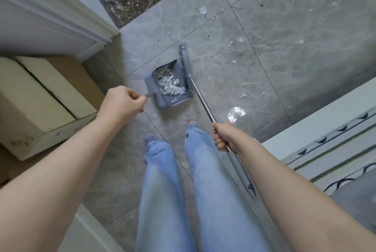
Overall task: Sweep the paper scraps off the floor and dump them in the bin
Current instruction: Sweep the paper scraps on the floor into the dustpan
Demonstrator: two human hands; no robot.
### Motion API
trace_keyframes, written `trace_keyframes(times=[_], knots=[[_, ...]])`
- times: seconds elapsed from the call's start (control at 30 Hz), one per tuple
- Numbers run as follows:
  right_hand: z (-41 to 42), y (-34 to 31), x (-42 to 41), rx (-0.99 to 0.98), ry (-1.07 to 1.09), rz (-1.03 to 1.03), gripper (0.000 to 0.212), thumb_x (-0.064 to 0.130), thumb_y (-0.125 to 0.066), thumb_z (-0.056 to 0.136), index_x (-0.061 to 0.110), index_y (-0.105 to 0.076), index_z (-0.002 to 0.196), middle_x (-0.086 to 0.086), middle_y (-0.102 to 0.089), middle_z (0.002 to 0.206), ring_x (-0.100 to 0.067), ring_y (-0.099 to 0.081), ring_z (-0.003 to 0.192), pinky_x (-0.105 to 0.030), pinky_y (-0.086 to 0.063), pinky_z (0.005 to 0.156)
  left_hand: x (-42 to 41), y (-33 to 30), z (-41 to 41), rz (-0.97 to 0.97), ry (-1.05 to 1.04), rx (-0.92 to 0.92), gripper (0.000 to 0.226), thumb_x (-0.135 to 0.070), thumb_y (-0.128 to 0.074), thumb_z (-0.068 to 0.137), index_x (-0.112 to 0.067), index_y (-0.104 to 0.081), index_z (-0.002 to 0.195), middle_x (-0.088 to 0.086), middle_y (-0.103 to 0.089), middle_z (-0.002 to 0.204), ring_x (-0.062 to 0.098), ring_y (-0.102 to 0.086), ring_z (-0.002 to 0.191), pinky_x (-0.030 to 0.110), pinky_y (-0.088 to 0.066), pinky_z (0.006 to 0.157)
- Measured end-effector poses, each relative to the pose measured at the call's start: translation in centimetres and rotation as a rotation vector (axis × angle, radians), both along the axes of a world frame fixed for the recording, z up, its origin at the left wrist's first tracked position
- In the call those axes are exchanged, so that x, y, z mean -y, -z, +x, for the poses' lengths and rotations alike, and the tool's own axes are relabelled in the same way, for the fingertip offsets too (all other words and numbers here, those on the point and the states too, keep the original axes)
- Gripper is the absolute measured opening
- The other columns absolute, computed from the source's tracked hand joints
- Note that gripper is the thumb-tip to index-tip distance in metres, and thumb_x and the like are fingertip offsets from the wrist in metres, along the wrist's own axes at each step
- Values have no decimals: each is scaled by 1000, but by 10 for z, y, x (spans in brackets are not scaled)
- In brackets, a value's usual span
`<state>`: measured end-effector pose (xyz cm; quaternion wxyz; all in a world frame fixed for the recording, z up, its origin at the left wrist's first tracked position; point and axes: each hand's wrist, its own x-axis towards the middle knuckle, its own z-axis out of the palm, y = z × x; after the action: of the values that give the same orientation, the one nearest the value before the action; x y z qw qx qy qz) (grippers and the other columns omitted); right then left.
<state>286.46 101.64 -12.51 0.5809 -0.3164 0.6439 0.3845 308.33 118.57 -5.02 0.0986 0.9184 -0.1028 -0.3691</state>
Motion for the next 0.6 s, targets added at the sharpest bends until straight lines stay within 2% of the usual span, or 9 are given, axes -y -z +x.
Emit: trace_keyframes(times=[0.13,0.2,0.27,0.33,0.43,0.53,0.6], knots=[[7,-3,-10,-33,-79,-138,29,27,-31,100,10,-44,80,-5,-34,55,-14,-29,40,-14,-25,37,8,6,-5,-13,-22,-30,34,-31,-57,78,-4,-68,61,6,-64,55,28,-62,64,29,-45,55],[21,3,-11,-65,-132,-158,25,20,-28,96,7,-47,86,-8,-37,56,-14,-31,37,-14,-27,41,7,7,-1,-32,-23,-31,34,-32,-55,76,-3,-64,60,8,-63,55,30,-62,63,31,-47,56],[32,10,-10,-82,-189,-156,26,15,-26,94,6,-47,82,-8,-37,54,-13,-30,32,-13,-24,43,3,9,3,-44,-22,-20,35,-31,-53,75,-2,-59,57,9,-57,50,30,-53,52,29,-41,50],[40,14,-13,-70,-180,-147,26,13,-26,95,7,-45,78,-8,-35,54,-14,-28,36,-13,-23,42,-2,11,9,-61,-8,-24,35,-29,-52,74,-1,-55,55,15,-52,50,25,-37,48,30,-36,47],[47,10,-28,-29,-187,-204,29,21,-34,96,9,-44,71,-9,-38,52,-15,-32,37,-15,-29,42,-11,11,23,-86,12,-55,35,-31,-50,72,-1,-53,54,19,-58,58,20,-36,52,37,-47,52],[56,1,-39,0,-243,-318,31,31,-39,93,11,-47,70,-12,-46,57,-18,-41,41,-19,-35,43,-23,5,43,-34,8,-46,33,-34,-49,71,-5,-60,61,13,-62,61,23,-41,54,31,-43,48],[75,0,-42,23,-342,-375,32,39,-38,90,11,-50,79,-16,-51,67,-23,-47,49,-23,-40,46,-34,-5,65,-24,-2,-40,33,-35,-49,70,-9,-68,65,9,-60,57,24,-46,54,28,-43,50]])
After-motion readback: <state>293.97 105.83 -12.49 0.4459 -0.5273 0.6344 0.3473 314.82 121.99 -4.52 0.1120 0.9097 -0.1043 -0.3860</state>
